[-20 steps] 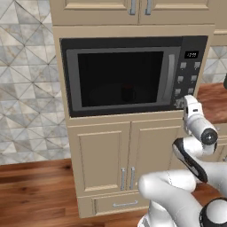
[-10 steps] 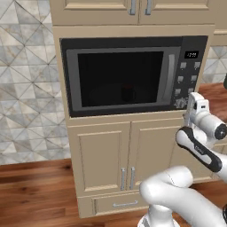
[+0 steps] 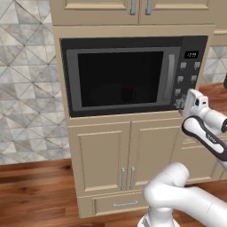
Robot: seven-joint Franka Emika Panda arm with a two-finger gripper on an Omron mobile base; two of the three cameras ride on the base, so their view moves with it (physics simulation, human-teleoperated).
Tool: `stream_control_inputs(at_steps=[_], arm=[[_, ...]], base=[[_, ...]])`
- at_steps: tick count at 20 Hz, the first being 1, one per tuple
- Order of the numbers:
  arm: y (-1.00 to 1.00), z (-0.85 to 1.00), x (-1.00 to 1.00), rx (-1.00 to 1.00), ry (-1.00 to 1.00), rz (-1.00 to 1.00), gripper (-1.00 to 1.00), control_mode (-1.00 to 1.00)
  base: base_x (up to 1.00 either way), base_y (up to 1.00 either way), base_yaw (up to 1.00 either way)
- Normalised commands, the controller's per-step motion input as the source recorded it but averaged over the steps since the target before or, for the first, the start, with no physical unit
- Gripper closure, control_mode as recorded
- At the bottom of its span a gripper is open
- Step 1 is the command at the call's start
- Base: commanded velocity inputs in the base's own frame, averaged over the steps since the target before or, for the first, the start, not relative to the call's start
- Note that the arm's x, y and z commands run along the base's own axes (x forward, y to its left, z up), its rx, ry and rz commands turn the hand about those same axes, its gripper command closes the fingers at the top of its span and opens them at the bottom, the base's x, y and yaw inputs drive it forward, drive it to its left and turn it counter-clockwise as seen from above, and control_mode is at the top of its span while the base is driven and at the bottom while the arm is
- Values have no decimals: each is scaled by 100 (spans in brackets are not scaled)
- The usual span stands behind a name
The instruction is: Place the microwavable item in the microwave. Then, close the microwave door and press the start button.
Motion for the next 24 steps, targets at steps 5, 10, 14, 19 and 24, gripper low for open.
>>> stream_control_inputs(at_steps=[5,10,14,19,24], arm=[[0,0,38,3,2,12,-100,-100],[2,-12,44,0,7,1,-100,-100],[0,-14,46,0,12,0,-100,-100],[15,-23,39,0,11,0,-100,-100],[27,-27,41,0,9,0,-100,-100]], base=[[0,0,0],[0,0,0],[0,0,0],[0,0,0],[0,0,0]])
